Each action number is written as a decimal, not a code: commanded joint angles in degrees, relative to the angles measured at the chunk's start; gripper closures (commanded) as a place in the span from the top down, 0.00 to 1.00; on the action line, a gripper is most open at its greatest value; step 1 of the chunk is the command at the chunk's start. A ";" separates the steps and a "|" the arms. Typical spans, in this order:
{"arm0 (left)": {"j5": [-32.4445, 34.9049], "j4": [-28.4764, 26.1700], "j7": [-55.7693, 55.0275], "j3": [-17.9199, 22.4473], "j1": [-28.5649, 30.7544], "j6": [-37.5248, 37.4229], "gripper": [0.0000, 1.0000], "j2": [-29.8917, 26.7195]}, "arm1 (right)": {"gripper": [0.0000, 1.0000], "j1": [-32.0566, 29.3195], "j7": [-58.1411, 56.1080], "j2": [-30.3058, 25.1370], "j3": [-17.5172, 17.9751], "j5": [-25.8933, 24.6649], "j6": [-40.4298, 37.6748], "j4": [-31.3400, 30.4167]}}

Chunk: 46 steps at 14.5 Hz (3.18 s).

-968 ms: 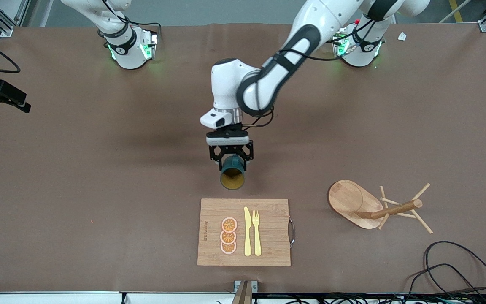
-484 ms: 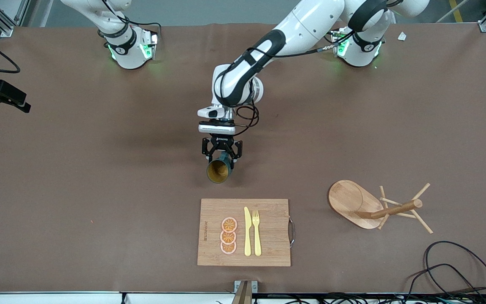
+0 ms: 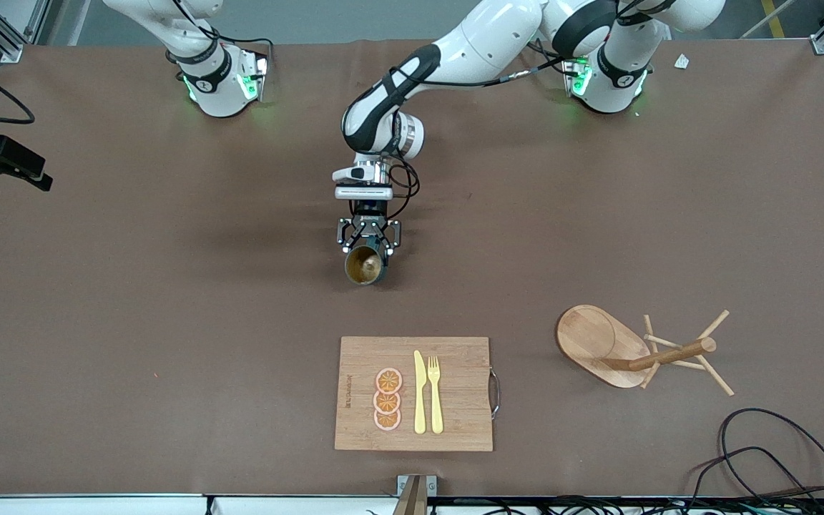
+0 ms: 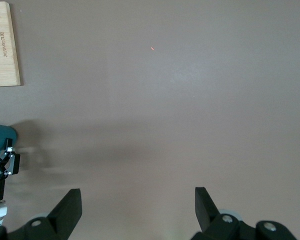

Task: Transfer cup from left to right arm and place
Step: 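Carry the teal mug with the left gripper to the table middle, then set the mug down, open the left gripper and raise it, then lower the right gripper onto the mug while the left gripper withdraws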

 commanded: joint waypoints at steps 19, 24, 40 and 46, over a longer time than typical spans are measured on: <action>-28.34 1.96 -6.23 -8.64 -10.16 -30.18 1.00 -1.83 | 1.00 -1.29 -1.42 -0.94 0.16 0.15 -0.12 -1.11; -41.07 2.05 -5.10 -10.59 -9.72 -31.69 1.00 -11.04 | 1.00 -0.94 5.24 -1.12 0.51 5.33 2.77 -4.10; -87.03 2.92 39.85 -10.94 31.57 -17.98 1.00 -40.33 | 1.00 28.65 50.84 5.54 0.60 2.48 36.87 -22.65; -94.53 3.54 58.85 -10.94 46.26 -19.98 1.00 -42.35 | 1.00 38.00 55.62 18.38 0.60 -10.92 46.44 -22.30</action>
